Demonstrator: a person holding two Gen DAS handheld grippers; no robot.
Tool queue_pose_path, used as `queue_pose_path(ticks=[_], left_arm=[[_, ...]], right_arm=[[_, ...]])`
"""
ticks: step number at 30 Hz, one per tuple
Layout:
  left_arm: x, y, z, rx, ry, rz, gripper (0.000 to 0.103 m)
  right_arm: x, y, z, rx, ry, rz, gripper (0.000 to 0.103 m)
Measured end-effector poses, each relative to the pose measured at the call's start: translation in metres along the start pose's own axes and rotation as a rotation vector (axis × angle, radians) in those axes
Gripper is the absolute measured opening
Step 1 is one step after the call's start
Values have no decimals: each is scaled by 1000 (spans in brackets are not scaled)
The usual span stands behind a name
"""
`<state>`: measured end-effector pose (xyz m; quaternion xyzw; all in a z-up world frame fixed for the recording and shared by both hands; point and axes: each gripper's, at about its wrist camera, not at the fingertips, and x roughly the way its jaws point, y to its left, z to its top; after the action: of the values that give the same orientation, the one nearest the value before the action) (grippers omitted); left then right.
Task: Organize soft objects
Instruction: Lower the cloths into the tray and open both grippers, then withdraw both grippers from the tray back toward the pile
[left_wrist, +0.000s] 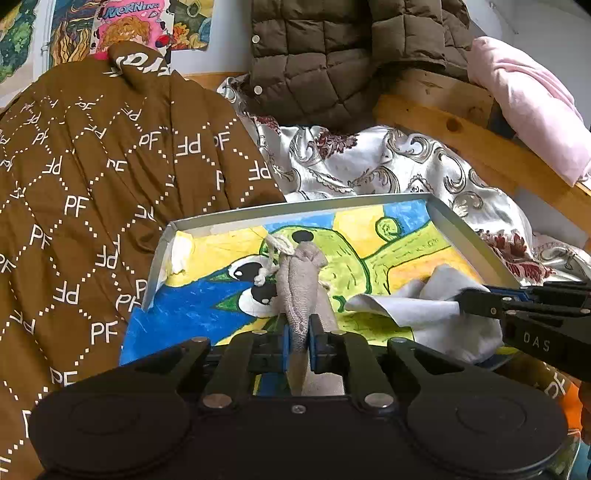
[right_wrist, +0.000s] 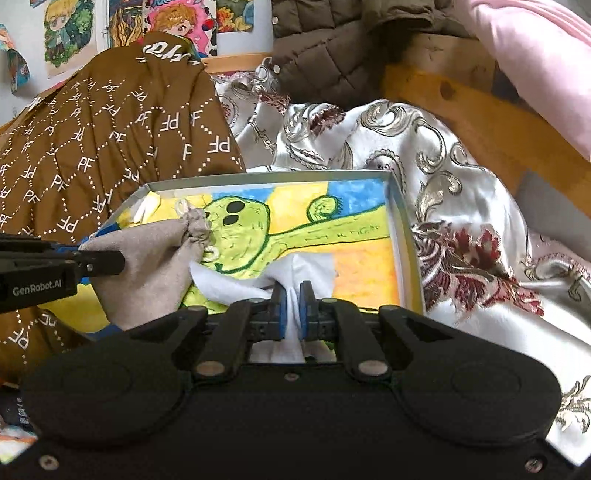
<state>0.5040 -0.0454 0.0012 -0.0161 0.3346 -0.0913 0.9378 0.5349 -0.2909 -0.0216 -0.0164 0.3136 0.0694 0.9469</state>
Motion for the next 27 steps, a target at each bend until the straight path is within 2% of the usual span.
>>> queue_pose_path(ticks=[2, 6, 13, 17, 20, 22, 24, 27], left_arm=[[-2, -1, -1, 0, 10, 2, 16], [-7, 0, -1, -21, 38, 13, 22], [-35, -1, 5, -30, 2, 44, 52], [-58, 0, 8, -49, -27, 63, 67], [-80, 2, 10, -53, -60, 79, 77], [-96, 4, 11, -63, -79, 88, 79], [-111, 5, 11, -70, -94, 96, 82], [-136, 5, 10, -72, -117, 112, 84]], right_arm=[[-4, -5, -5, 3, 0, -3, 2], [-20, -5, -6, -1, 9, -7, 12], [-58, -4, 1, -8, -12, -12, 37], [-83, -4, 6, -5, -32, -5, 46], [-104, -3, 11, -7, -52, 6, 58], [-120, 0, 14, -11, -72, 6, 75], [-138, 2, 16, -7, -94, -3, 87], [-162, 6, 18, -19, -117, -13, 96]])
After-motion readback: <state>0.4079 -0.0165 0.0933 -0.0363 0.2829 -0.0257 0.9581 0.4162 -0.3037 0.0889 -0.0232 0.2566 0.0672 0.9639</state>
